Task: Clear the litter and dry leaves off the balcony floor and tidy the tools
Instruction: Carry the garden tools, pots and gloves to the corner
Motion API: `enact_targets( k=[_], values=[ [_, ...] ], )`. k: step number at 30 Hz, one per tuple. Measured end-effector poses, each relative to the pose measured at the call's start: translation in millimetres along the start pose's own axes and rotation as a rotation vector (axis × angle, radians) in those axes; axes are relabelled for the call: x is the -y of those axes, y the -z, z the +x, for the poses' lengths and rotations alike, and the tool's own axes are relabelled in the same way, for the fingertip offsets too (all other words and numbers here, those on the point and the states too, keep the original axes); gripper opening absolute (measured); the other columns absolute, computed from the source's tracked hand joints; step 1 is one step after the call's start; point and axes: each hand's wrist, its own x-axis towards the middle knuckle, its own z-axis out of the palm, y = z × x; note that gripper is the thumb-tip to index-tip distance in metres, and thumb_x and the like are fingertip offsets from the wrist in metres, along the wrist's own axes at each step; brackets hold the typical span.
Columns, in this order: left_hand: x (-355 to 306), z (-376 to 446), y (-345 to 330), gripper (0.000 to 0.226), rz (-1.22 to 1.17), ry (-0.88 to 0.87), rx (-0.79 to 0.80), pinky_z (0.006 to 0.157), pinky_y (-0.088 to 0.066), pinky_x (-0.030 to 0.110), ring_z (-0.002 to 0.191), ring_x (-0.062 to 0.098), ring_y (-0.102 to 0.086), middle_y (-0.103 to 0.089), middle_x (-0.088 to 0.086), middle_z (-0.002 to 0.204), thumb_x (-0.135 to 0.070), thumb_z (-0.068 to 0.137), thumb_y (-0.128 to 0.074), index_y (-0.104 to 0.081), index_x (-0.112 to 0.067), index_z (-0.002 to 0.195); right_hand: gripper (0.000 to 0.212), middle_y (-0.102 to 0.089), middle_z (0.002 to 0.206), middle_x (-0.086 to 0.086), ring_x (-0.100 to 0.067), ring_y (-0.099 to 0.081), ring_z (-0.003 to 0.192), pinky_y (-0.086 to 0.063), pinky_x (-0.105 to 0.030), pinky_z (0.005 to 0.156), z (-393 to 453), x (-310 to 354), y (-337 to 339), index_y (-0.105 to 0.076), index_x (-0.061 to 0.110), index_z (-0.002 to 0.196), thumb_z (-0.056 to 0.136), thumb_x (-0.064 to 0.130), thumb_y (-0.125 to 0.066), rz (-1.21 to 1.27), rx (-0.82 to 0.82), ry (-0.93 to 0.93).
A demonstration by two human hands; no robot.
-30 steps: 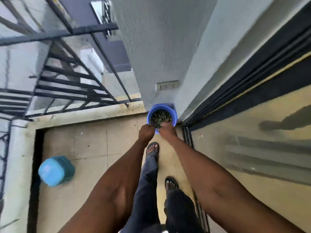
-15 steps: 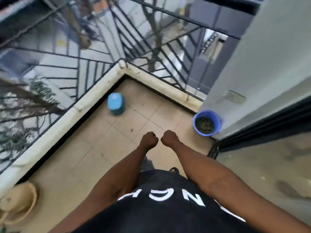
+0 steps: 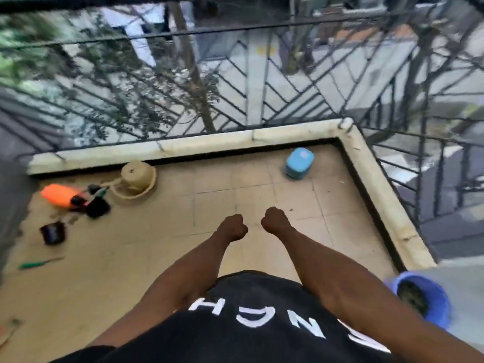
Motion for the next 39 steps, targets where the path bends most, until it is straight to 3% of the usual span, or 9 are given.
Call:
enact_targets(
  k=[6, 10, 16, 23, 27, 31, 36, 39],
  values=[
    [169.6, -11.7, 98.1, 0.038, -0.164, 0.243, -0.139, 0.095, -0.043, 0.031, 0.124, 0.033, -0.05, -0.052, 0.016, 0.137, -0.019, 0.093, -0.048, -0.052, -0.005, 0.128, 0.025, -0.061, 0.117, -0.022, -0.036, -0.058, 0.108, -0.038, -0.026, 0.073, 20.6, 183.8, -85.1, -0.06, -0.005, 0.105, 0.087, 0.006, -0.046, -0.195, 0.143, 0.262],
    [247.8, -31.2, 136.2, 0.038, -0.322, 0.403, -0.256, 0.089, -0.044, 0.029, 0.12, 0.032, -0.054, -0.056, 0.014, 0.133, -0.017, 0.089, -0.05, -0.056, -0.007, 0.125, 0.02, -0.063, 0.111, -0.021, -0.036, -0.059, 0.102, -0.038, -0.026, 0.071, 20.3, 271.5, -129.1, -0.061, -0.003, 0.097, 0.085, 0.006, -0.047, -0.248, 0.203, 0.395],
    [339.6, -55.3, 155.0, 0.027, -0.565, 0.665, -0.411, 0.081, -0.044, 0.029, 0.109, 0.032, -0.058, -0.061, 0.013, 0.122, -0.017, 0.089, -0.05, -0.06, -0.009, 0.112, 0.031, -0.065, 0.112, -0.02, -0.036, -0.061, 0.104, -0.051, -0.038, 0.086, 20.5, 362.7, -181.4, -0.063, -0.005, 0.109, 0.083, 0.003, -0.048, -0.252, 0.256, 0.555],
    [400.6, -36.7, 195.8, 0.02, -0.663, 0.829, -0.514, 0.076, -0.047, 0.03, 0.098, 0.033, -0.061, -0.065, 0.013, 0.108, -0.014, 0.088, -0.049, -0.063, -0.007, 0.1, 0.031, -0.064, 0.114, -0.019, -0.036, -0.059, 0.107, -0.051, -0.038, 0.09, 61.3, 451.0, -217.3, -0.064, -0.002, 0.11, 0.085, 0.006, -0.05, -0.312, 0.339, 0.673],
    [430.4, -8.5, 239.5, 0.021, -0.667, 0.872, -0.545, 0.076, -0.045, 0.028, 0.1, 0.031, -0.06, -0.063, 0.011, 0.114, -0.018, 0.09, -0.05, -0.062, -0.011, 0.107, 0.021, -0.066, 0.104, -0.019, -0.035, -0.061, 0.1, -0.043, -0.029, 0.072, 110.3, 529.1, -218.7, -0.065, -0.003, 0.095, 0.087, 0.007, -0.049, -0.425, 0.379, 0.77],
    [449.5, 16.5, 286.6, 0.025, -0.738, 0.921, -0.574, 0.075, -0.043, 0.027, 0.103, 0.03, -0.059, -0.062, 0.01, 0.119, -0.015, 0.09, -0.048, -0.061, -0.013, 0.111, 0.024, -0.067, 0.105, -0.021, -0.037, -0.062, 0.099, -0.051, -0.038, 0.081, 150.6, 605.9, -213.5, -0.066, -0.004, 0.099, 0.091, 0.006, -0.046, -0.467, 0.375, 0.834],
    [475.0, 33.9, 328.9, 0.024, -0.781, 0.939, -0.607, 0.073, -0.04, 0.024, 0.104, 0.031, -0.059, -0.062, 0.011, 0.12, -0.017, 0.091, -0.049, -0.062, -0.013, 0.11, 0.024, -0.067, 0.103, -0.017, -0.033, -0.063, 0.096, -0.044, -0.032, 0.07, 171.4, 663.6, -232.0, -0.066, -0.001, 0.097, 0.094, 0.008, -0.043, -0.572, 0.416, 0.863],
    [502.3, 33.2, 341.9, 0.026, -0.774, 0.949, -0.624, 0.075, -0.041, 0.024, 0.107, 0.031, -0.059, -0.062, 0.011, 0.123, -0.019, 0.091, -0.051, -0.063, -0.013, 0.113, 0.026, -0.067, 0.102, -0.014, -0.032, -0.064, 0.094, -0.054, -0.037, 0.077, 168.3, 690.4, -252.9, -0.066, 0.0, 0.097, 0.096, 0.01, -0.042, -0.61, 0.455, 0.886]
  ],
)
